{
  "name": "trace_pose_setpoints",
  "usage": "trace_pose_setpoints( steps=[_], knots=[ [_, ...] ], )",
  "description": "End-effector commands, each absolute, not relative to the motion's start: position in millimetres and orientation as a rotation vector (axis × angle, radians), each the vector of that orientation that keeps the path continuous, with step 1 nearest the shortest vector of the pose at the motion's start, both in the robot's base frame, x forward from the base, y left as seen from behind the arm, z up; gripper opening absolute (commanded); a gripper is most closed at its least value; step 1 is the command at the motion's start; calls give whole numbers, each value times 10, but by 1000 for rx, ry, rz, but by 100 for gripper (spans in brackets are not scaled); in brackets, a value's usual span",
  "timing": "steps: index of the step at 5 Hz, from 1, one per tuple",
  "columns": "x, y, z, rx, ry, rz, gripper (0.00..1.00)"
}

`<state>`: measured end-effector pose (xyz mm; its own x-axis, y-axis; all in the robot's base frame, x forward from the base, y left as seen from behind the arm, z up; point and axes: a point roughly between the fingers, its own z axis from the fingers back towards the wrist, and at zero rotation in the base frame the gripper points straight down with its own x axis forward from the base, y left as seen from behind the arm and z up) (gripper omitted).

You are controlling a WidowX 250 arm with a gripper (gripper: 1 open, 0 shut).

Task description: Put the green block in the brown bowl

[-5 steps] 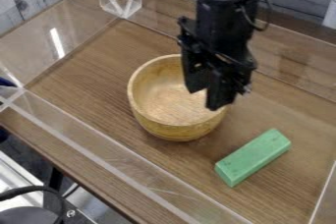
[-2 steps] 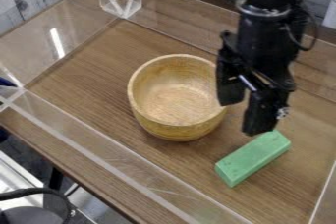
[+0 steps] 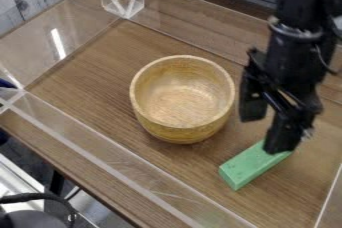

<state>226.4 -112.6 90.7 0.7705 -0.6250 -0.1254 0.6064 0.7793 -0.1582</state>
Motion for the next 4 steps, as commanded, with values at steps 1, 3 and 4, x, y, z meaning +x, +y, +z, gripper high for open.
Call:
trace_pose_setpoints(
  steps=[1, 3, 4],
  knots=[
    [2365, -1231, 941, -126, 78, -642, 100],
    [2329, -1155, 799, -149, 48, -578, 100],
    [2312, -1137, 773, -155, 60, -565, 100]
  ],
)
